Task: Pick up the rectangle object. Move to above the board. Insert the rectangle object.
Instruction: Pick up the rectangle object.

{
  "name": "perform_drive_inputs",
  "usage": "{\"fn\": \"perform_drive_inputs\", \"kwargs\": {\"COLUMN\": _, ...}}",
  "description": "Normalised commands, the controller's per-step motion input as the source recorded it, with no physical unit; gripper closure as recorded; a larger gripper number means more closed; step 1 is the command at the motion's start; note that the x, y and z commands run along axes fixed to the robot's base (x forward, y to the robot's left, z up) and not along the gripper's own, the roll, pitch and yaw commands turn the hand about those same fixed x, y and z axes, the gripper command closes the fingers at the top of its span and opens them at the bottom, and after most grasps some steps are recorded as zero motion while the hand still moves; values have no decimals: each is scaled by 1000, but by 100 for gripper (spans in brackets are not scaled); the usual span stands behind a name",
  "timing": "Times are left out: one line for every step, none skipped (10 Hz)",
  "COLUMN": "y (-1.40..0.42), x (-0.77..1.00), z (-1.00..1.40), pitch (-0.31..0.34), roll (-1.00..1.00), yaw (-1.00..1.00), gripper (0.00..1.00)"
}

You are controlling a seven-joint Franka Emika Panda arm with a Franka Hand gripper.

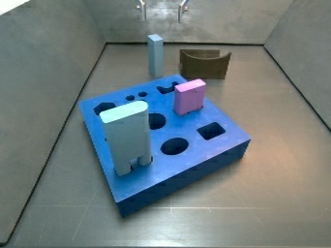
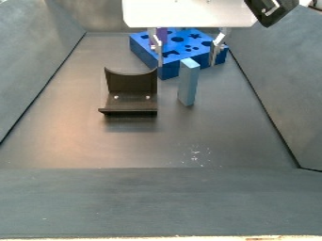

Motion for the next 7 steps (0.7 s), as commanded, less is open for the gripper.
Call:
{"fn": "perform_drive_inputs", "kwargs": {"y": -29, "x": 0, "z": 0, "pitch": 0, "roll": 0, "yaw": 3, "gripper": 0}}
{"fn": "perform_drive_inputs", "kwargs": {"y": -74, "x": 0, "z": -17, "pitch": 0, "roll": -34, "yaw": 37, "gripper": 0}}
{"fn": "perform_drive_inputs", "kwargs": {"y": -134, "x": -60, "z": -43, "pitch": 0, "roll": 0, "yaw": 69, "gripper": 0}}
{"fn": "perform_drive_inputs", "kwargs": {"y": -246, "x": -140, "z": -111, "pitch": 0, "roll": 0, "yaw": 126, "gripper": 0}}
{"fn": "perform_drive_inputs", "kwargs": {"y": -520, "x": -146, "z": -169, "pitch": 0, "roll": -20, "yaw": 271, "gripper": 0}}
{"fn": "perform_drive_inputs", "kwargs": {"y": -440, "x": -89, "z": -251, "pitch": 0, "roll": -143, "yaw": 266, "gripper": 0}}
{"fn": "perform_drive_inputs", "kwargs": {"y": -129, "x": -6, "z": -40, "pitch": -9, "roll": -63, "yaw": 23, "gripper": 0}}
